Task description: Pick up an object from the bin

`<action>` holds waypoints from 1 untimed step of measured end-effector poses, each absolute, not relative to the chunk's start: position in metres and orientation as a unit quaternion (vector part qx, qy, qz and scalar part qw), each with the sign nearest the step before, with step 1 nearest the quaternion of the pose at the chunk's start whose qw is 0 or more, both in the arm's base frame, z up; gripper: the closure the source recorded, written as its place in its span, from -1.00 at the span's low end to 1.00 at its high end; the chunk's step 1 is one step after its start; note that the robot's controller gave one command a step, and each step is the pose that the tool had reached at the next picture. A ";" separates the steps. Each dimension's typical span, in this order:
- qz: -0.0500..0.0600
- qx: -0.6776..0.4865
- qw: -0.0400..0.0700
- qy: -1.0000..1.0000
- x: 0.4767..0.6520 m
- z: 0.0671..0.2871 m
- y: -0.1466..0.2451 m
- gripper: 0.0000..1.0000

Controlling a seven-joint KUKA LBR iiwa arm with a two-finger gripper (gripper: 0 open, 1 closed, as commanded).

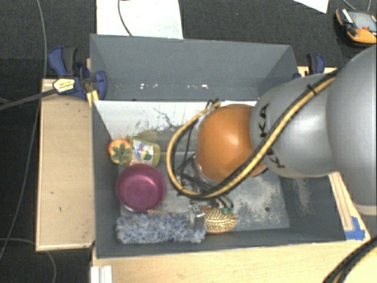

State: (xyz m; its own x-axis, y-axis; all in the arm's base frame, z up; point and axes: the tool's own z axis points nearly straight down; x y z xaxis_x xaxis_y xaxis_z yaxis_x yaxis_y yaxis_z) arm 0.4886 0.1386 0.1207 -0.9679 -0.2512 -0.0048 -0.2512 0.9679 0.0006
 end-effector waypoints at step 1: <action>0.000 -0.188 0.004 0.982 0.480 0.143 0.145 -1.00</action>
Offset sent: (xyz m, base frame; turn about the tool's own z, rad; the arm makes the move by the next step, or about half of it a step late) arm -0.0086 0.0012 -0.0101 -0.2416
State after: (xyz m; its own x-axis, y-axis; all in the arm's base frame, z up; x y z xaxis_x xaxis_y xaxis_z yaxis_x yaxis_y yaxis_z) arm 0.4797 0.1451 0.1433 -0.9294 -0.3689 -0.0078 -0.3689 0.9295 -0.0007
